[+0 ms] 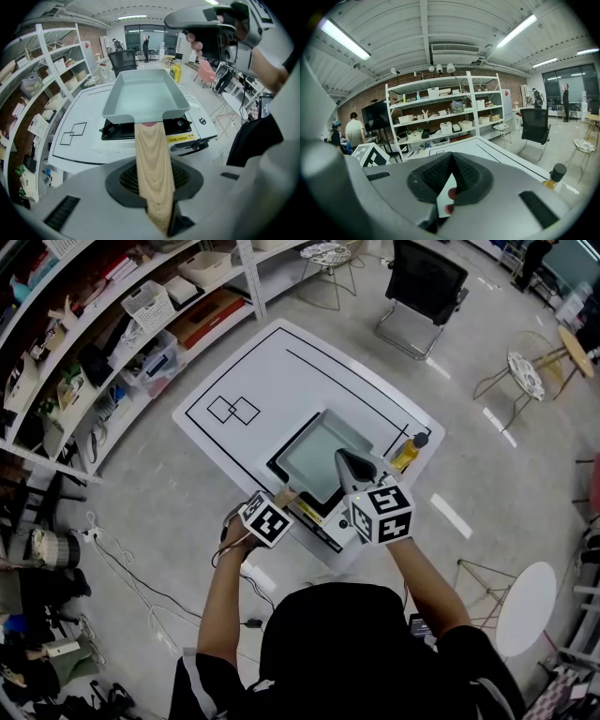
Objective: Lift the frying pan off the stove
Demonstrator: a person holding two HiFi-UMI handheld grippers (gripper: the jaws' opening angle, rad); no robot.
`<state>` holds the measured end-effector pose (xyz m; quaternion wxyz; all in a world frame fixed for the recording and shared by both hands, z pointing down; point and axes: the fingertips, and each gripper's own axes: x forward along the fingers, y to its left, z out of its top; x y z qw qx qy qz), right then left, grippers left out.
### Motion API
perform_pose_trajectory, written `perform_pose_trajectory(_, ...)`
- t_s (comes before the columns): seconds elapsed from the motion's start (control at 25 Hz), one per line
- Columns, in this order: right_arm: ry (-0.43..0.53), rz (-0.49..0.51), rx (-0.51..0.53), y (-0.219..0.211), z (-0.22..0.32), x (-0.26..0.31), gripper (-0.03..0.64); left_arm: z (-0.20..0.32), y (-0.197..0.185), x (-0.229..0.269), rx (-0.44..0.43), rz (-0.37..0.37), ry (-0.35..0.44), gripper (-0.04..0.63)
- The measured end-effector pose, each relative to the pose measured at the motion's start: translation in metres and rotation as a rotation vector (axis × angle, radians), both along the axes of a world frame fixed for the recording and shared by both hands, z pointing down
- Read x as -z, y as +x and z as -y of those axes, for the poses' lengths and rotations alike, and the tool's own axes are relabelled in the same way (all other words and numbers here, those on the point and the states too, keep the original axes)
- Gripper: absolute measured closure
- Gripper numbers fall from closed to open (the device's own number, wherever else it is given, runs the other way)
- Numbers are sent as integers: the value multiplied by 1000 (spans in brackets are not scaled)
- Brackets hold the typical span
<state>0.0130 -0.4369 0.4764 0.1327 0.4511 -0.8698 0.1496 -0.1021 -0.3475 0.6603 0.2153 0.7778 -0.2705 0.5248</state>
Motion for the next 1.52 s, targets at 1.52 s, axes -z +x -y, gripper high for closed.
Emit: perform_pose_trajectory(1.52, 49, -16, 54, -33, -95, 22, 615, -73, -55, 102, 487, -197, 309, 500)
